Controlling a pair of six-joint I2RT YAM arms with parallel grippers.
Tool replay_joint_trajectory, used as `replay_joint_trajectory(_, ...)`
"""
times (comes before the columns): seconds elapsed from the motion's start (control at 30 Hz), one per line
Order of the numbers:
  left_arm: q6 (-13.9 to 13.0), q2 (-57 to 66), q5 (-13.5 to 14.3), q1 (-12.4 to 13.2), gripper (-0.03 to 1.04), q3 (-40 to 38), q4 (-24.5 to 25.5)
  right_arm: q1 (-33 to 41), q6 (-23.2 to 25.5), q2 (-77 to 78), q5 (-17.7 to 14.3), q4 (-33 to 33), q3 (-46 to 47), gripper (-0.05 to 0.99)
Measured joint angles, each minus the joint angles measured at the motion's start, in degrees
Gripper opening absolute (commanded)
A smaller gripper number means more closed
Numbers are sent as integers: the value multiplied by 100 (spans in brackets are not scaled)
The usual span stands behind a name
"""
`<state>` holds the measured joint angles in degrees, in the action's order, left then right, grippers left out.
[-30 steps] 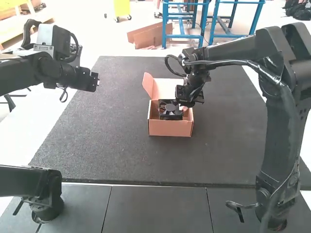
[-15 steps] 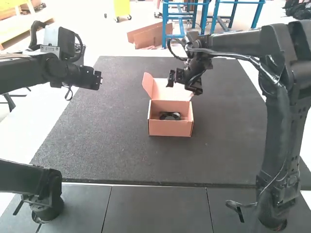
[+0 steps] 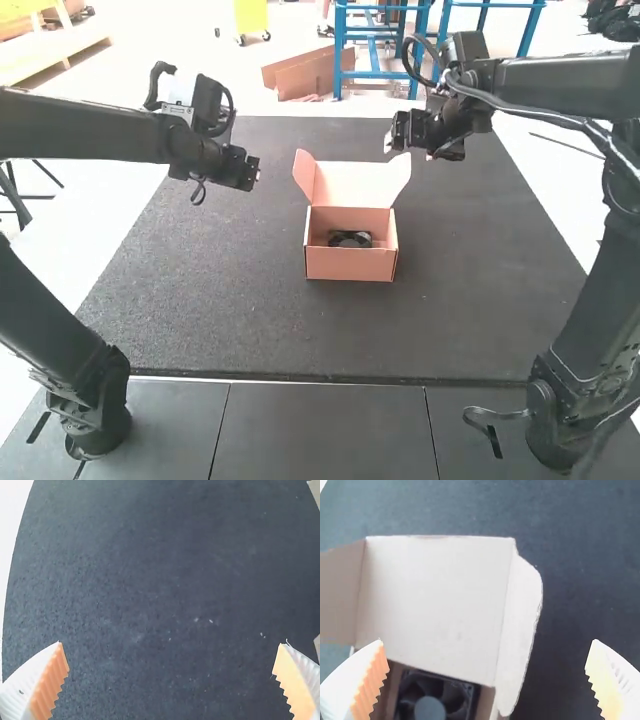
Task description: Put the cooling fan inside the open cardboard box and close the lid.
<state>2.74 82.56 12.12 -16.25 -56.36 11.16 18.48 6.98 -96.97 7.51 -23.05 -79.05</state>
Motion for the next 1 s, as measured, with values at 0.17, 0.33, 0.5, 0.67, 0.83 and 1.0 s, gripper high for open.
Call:
replay_joint_trajectory(0.17, 79, 684, 37, 0, 97, -579, -44, 0, -120, -7, 11, 566, 385, 90)
replay_joint_trajectory(0.33, 118, 1263, 42, 0, 97, -1073, -81, -28, -149, -9, 46, 1012, 407, 90)
replay_joint_trajectory(0.5, 118, 1655, 59, -22, 97, -1379, -199, -146, -164, -153, 131, 984, 302, 90)
replay_joint_trajectory(0.67, 120, 1928, 52, -111, 97, -1644, -203, -302, -170, -372, 243, 868, 138, 90)
replay_joint_trajectory(0.83, 166, 1998, -33, -234, 97, -1869, -179, -385, -173, -579, 428, 570, -131, 90)
replay_joint_trajectory(1.0, 275, 1998, -256, -304, 97, -2179, -81, -389, -184, -758, 660, 330, -402, 88)
